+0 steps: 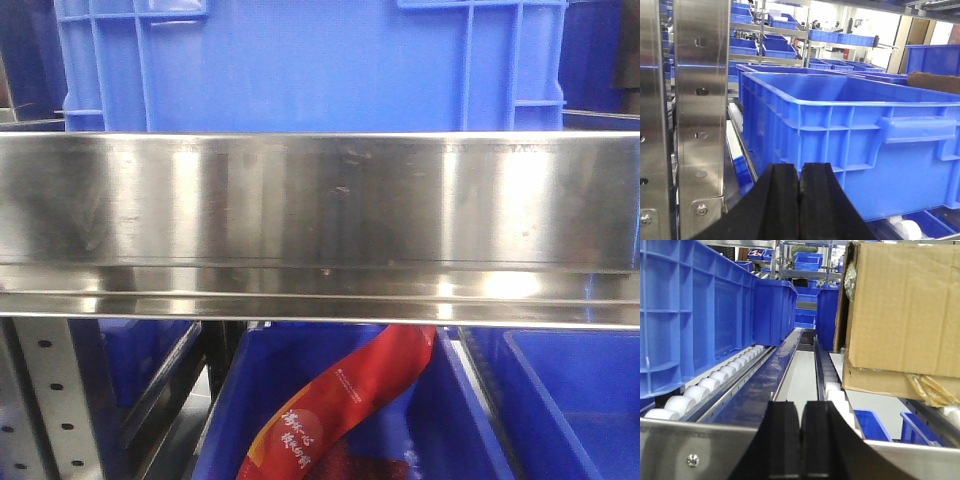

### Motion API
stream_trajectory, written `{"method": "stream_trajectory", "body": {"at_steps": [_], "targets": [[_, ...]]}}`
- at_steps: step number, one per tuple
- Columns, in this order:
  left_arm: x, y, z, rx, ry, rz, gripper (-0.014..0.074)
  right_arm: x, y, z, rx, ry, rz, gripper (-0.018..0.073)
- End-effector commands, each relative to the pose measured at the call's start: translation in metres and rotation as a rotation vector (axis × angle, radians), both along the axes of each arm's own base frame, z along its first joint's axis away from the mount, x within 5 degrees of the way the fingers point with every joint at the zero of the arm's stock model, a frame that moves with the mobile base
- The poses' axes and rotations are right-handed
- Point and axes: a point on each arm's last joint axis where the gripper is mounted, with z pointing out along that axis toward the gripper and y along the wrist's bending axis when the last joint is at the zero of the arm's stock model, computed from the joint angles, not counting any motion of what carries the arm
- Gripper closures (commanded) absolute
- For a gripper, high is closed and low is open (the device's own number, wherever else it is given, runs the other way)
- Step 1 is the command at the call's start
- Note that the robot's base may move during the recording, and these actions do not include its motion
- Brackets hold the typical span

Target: Grab PVC pipe and place in blue bin

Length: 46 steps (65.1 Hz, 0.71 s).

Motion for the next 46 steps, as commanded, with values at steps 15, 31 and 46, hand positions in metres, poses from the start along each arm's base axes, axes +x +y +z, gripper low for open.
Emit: {"method": "stream_trajectory", "body": {"at_steps": [15,31,46], "targets": [[-0.0016,0.0010,0.0019,-0.013,-0.019,0.004,0.0707,-0.0001,0.0000,-0.0010,0.077,-0.014,0.002,0.0721],[-0.0016,0.0010,0.0019,-0.013,-0.019,0.004,0.0707,-0.0001,0.0000,-0.0008,0.077,-0.016,0.002,0.0721],[-0.0016,0.0010,0.0019,-0.013,-0.019,0.004,0.0707,-0.0001,0.0000,-0.0008,0.077,-0.016,0.002,0.0721]]}}
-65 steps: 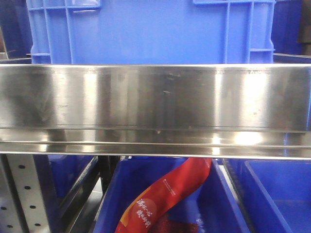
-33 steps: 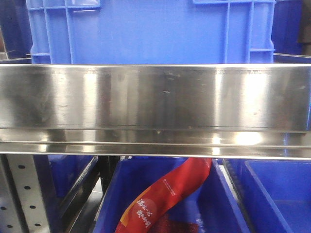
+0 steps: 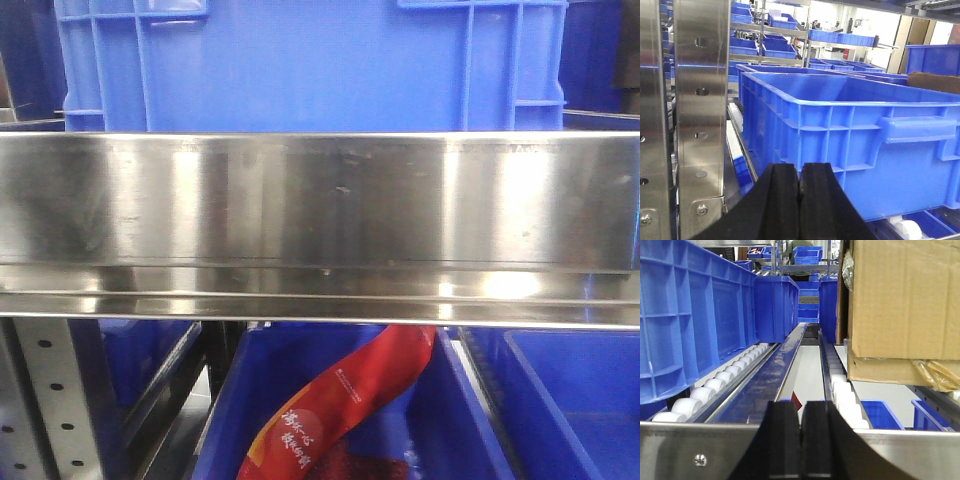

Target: Grab PVC pipe and place in blue bin

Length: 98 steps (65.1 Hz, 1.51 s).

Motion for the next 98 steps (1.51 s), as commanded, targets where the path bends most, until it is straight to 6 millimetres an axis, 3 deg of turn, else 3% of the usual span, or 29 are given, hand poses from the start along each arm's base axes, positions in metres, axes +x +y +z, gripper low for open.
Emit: {"method": "stream_trajectory", "body": {"at_steps": [1,33,46,66,70,78,98], "targets": [[-0.002,0.001,0.002,-0.013,-0.019,0.004,0.0707,0.000,0.000,0.001,-0.002,-0.016,-0.004,0.0721],[0.000,0.004,-0.003,0.017,-0.014,0.042,0.0707,0.000,0.000,0.001,-0.002,-0.016,-0.004,0.0721],[0.003,0.013,-0.036,0.034,0.029,0.149,0.0707,0.000,0.000,0.001,-0.002,-0.016,-0.004,0.0721],[-0.022,0.030,-0.103,0.045,-0.080,0.344,0.0707,0.000,0.000,0.001,-0.002,-0.016,-0.004,0.0721],[-0.028,0.033,-0.101,0.035,-0.139,0.380,0.0707,0.000,0.000,0.001,-0.002,-0.016,-0.004,0.0721],[-0.027,0.035,-0.108,0.064,-0.064,0.423,0.0707,0.000,0.000,0.001,-0.002,-0.016,-0.004,0.0721],[-0.027,0.031,-0.109,0.070,-0.061,0.354,0.0707,0.000,0.000,0.001,-0.002,-0.016,-0.004,0.0721]]}}
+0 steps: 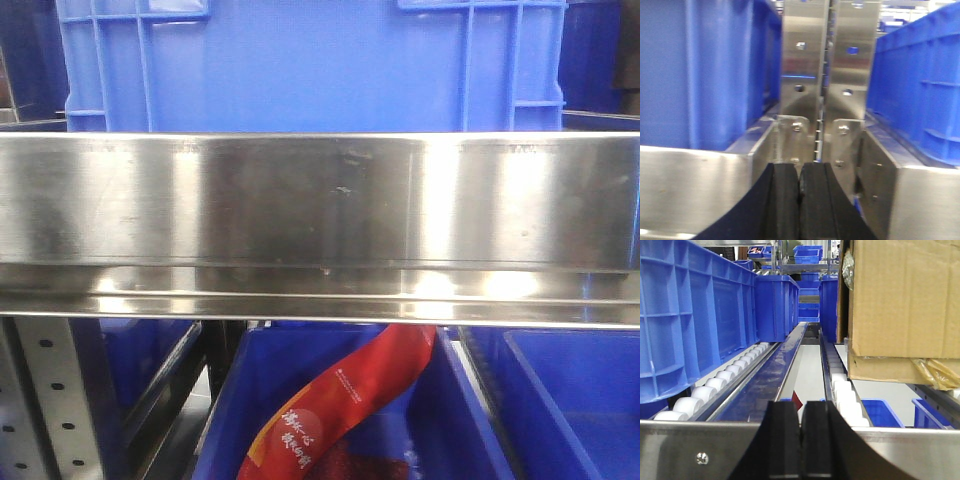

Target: Grab PVC pipe and place in blue bin

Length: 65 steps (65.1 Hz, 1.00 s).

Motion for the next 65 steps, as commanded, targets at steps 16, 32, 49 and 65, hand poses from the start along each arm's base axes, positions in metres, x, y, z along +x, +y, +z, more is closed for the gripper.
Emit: {"method": "stream_trajectory", "body": {"at_steps": [16,32,49,65], "targets": [[-0.0010,-0.0039,0.0049,-0.040,-0.052,-0.073,0.0707,-0.0003,-0.0002,0.0011,-0.003,-0.018,-0.004,0.0721],[-0.0011,-0.0039,0.0061,-0.043,-0.065,-0.073,0.0707,-0.0003,-0.0002,0.0011,-0.003,-0.018,-0.004,0.0721],[-0.0011,-0.0039,0.0061,-0.043,-0.065,-0.073,0.0707,-0.0003,-0.0002,0.0011,-0.003,-0.018,-0.004,0.0721],[-0.0011,-0.0039,0.0061,-0.043,-0.065,-0.073,0.0707,-0.0003,-0.0002,0.0011,-0.003,-0.018,-0.004,0.0721]]}}
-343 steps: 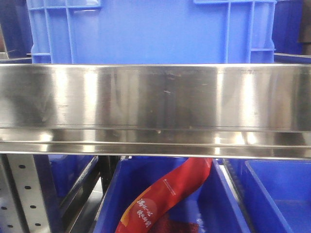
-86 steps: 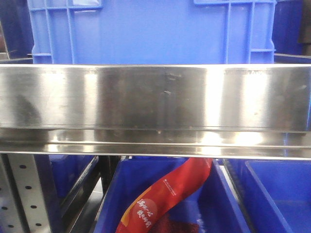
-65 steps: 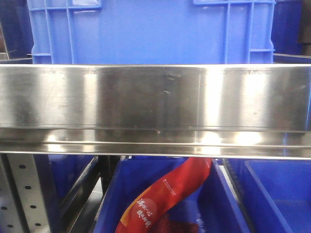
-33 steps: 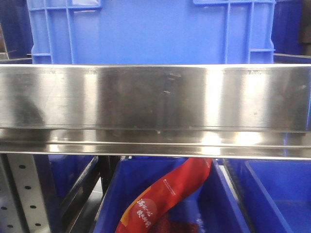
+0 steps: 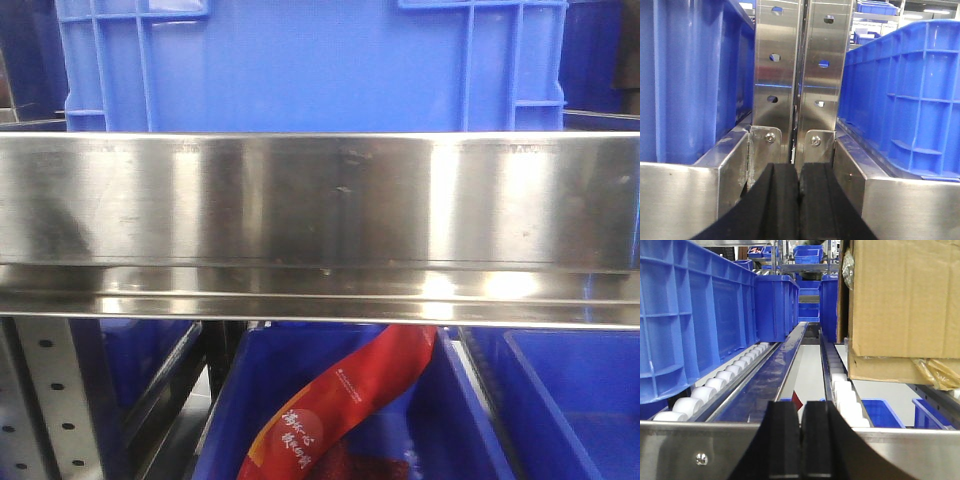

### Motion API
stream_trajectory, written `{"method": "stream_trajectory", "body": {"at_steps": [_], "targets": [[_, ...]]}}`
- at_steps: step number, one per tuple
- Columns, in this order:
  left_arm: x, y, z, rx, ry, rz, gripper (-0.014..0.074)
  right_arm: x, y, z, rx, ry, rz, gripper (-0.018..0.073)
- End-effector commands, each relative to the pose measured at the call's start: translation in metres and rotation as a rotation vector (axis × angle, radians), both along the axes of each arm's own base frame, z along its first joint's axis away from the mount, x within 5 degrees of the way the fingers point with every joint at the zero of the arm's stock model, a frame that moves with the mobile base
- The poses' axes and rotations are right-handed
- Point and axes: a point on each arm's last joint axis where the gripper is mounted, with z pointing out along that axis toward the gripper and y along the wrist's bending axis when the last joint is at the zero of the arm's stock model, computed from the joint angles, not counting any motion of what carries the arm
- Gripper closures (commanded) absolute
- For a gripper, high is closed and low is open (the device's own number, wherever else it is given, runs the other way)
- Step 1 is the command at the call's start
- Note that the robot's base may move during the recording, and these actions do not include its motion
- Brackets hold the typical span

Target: Grab PVC pipe and place in blue bin

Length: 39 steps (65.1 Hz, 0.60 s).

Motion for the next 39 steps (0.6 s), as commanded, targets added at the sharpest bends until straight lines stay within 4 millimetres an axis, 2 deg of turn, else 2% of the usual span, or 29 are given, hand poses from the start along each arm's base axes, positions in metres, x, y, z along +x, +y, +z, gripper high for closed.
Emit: {"method": "stream_trajectory", "body": {"at_steps": [1,39], "targets": [[-0.0008,-0.0003,0.0028,-0.007,-0.029,-0.007,0.0707,-0.0003,-0.0002,0.0012,-0.005,-0.019,-0.004,0.0721],[-0.0008,-0.0003,0.0028,-0.007,-0.029,-0.007,0.0707,-0.0003,-0.0002,0.0012,-0.005,-0.019,-0.004,0.0721]]}}
